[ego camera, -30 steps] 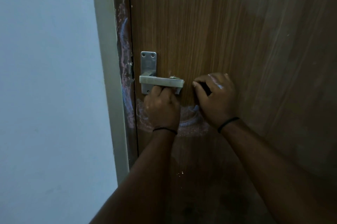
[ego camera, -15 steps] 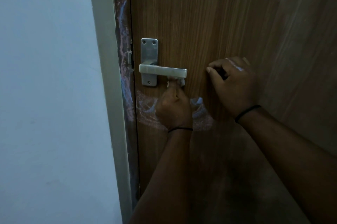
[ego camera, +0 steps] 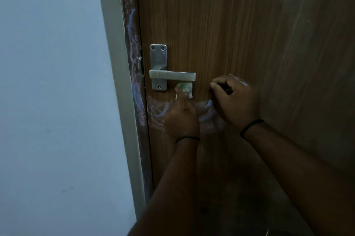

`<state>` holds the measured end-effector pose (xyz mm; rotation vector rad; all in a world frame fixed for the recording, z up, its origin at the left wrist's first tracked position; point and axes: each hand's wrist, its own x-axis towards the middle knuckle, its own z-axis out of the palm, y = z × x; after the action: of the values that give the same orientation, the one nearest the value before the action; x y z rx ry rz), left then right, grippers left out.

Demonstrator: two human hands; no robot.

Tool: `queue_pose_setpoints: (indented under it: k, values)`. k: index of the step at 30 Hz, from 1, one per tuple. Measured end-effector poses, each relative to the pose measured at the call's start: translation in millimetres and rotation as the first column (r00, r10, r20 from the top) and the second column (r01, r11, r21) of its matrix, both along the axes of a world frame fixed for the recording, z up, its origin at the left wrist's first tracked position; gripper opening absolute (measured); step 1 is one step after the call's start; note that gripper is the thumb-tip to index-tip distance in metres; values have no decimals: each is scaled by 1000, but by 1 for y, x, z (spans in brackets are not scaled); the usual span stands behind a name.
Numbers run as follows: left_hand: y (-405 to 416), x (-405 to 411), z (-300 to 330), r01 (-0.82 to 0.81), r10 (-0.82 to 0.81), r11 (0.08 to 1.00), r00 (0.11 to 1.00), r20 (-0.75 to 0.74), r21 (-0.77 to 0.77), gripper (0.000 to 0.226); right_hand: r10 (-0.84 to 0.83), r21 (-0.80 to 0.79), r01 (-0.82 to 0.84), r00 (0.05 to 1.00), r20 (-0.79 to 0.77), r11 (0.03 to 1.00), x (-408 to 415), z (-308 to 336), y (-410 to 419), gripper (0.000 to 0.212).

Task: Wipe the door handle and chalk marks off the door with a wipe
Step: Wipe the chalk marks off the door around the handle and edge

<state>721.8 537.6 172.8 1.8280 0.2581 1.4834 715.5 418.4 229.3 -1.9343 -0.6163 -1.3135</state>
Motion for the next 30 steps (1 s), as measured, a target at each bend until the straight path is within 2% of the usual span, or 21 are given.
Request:
queue_pose_setpoints:
  k: [3,6,8,11,15,18,21,24,27,30]
  values:
    - [0,-9,-19,27,-27,1000,1000,-14,6,33,9,-25,-10,998,-61,1000,-4,-17,-6,6]
    - [5,-5,-1,-55,53,987,998,20,149,33,5,-36,-8,994,-105,999,-7,-18,-14,8]
    - [7,0,14,-110,107,976,994,26,187,34,-3,-27,0,996,-89,1000,-6,-9,-16,9]
    - [10,-2,6,-147,156,962,987,-22,230,37,-3,-41,0,998,-68,999,-3,-2,-9,9]
    - [8,-17,-15,-89,127,956,985,-121,278,37,-42,-111,32,995,-93,993,-6,-20,1,6]
    - [12,-20,-9,21,1,982,993,-117,188,15,-55,-176,32,990,-128,984,-7,-30,8,14]
    - [18,-21,-3,176,-166,982,975,-145,60,19,-28,-220,-9,986,-165,976,-5,-30,19,26]
    - [30,-12,1,325,-329,944,931,-161,-52,16,6,-218,-53,978,-210,975,-3,-27,32,24]
    - [45,-10,9,450,-443,893,883,-157,12,15,-56,-247,20,988,-142,969,0,-28,40,10]
    - [61,-15,10,342,-315,916,937,-150,211,16,-156,-146,142,984,-90,979,4,-21,32,4]
